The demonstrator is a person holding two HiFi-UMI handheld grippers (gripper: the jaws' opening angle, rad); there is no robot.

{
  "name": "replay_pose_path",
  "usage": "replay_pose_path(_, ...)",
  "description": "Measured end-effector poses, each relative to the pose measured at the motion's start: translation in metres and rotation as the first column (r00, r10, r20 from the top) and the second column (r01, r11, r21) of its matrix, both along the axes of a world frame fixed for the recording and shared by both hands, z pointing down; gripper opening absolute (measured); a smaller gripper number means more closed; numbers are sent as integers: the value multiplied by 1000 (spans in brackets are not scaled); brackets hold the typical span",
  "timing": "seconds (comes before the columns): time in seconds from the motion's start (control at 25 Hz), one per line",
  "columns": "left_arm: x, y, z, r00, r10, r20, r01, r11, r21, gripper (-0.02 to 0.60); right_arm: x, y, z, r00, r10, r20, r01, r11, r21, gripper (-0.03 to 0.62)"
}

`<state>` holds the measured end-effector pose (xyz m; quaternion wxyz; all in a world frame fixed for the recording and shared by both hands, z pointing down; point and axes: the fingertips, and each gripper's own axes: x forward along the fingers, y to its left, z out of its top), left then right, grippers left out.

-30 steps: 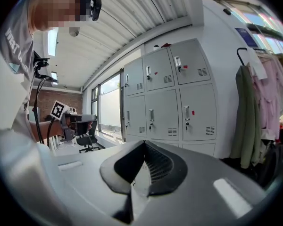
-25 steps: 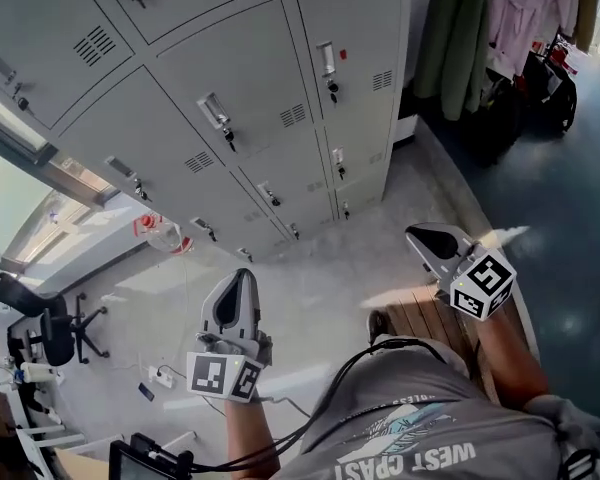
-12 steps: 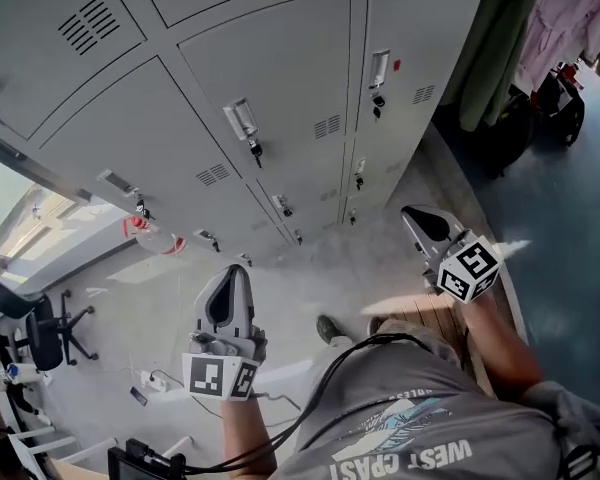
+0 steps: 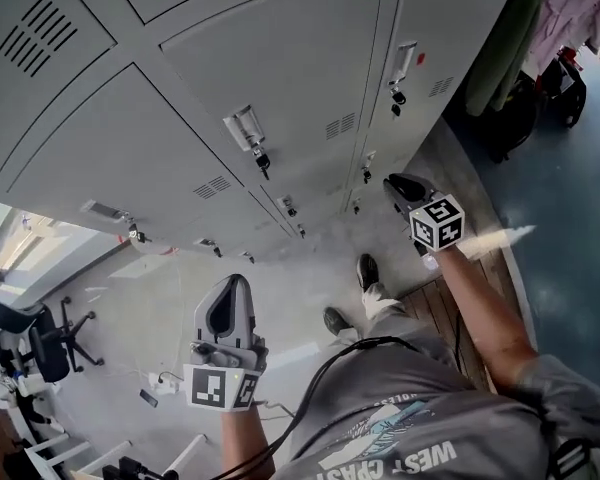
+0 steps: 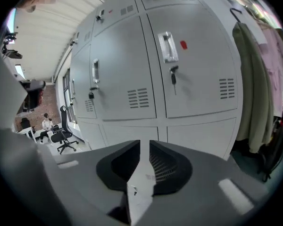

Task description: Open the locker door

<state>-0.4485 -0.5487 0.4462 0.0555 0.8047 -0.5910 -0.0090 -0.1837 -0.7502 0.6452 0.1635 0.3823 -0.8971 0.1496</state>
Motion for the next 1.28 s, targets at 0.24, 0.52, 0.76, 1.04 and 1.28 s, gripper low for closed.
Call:
replay_pose_path(0.24,1,-14,17,999,-16,-30,15,999,-45,6,-5,-69,104,996,14,-90,-25,992,-124,69)
replay_pose_path(0.52,14,-32,50,1000,9,-27,-11,994,-104,6,-8,-110,188,979,-30,-199,-12,979,-205,71)
replay_pose_path(0.76,19,-44,67,999,16,-40,-21,990,-143,6,-9,-133,214,970,-44,-238,-6,979,-204,71)
replay_pose_path(1.04,16,-55,69,999,20,-40,-25,988,-152,6,-17,-136,222,961,-83,-263,28,978,-205,74)
replay_pose_path(1.28,20,-57,73,998,30,-48,-38,986,-161,6,-7,-118,221,949,-116,-295,60,980,-192,71)
